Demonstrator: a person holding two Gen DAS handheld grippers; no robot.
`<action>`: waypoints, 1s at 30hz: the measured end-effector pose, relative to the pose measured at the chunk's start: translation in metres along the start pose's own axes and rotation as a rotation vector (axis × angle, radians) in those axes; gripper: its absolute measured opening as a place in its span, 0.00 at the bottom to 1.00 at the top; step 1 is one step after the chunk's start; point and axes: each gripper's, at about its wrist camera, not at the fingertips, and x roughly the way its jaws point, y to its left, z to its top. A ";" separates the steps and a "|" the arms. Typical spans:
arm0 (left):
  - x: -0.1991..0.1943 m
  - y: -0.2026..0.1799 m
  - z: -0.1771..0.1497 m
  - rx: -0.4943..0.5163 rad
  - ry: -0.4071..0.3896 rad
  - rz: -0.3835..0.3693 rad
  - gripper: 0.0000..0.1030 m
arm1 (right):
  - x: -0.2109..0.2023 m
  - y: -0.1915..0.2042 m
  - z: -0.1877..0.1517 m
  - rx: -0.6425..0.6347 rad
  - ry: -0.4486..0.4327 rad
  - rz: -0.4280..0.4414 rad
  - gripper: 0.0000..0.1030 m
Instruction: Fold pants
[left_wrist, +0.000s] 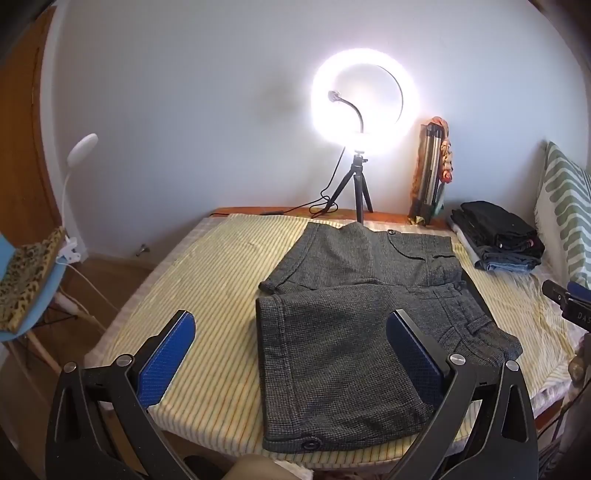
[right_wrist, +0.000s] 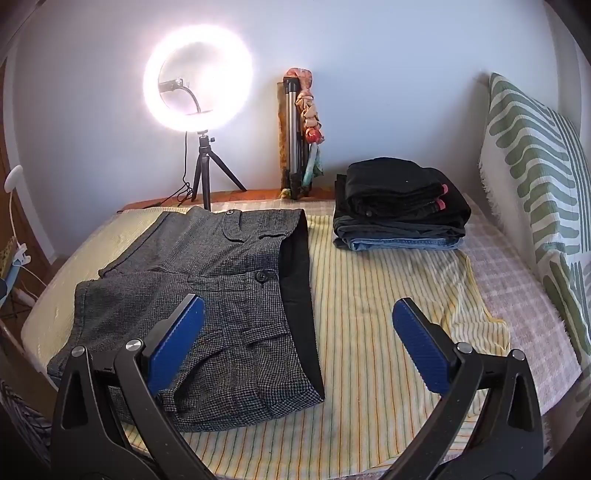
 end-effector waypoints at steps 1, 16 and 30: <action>0.000 0.000 0.000 -0.001 0.000 0.001 1.00 | 0.001 0.000 0.000 0.002 0.000 0.000 1.00; 0.001 -0.002 0.001 -0.003 0.000 -0.001 1.00 | 0.000 -0.001 -0.001 -0.012 0.004 0.009 1.00; 0.002 -0.003 0.002 -0.005 0.002 -0.004 1.00 | 0.002 -0.001 -0.002 -0.011 0.003 0.009 1.00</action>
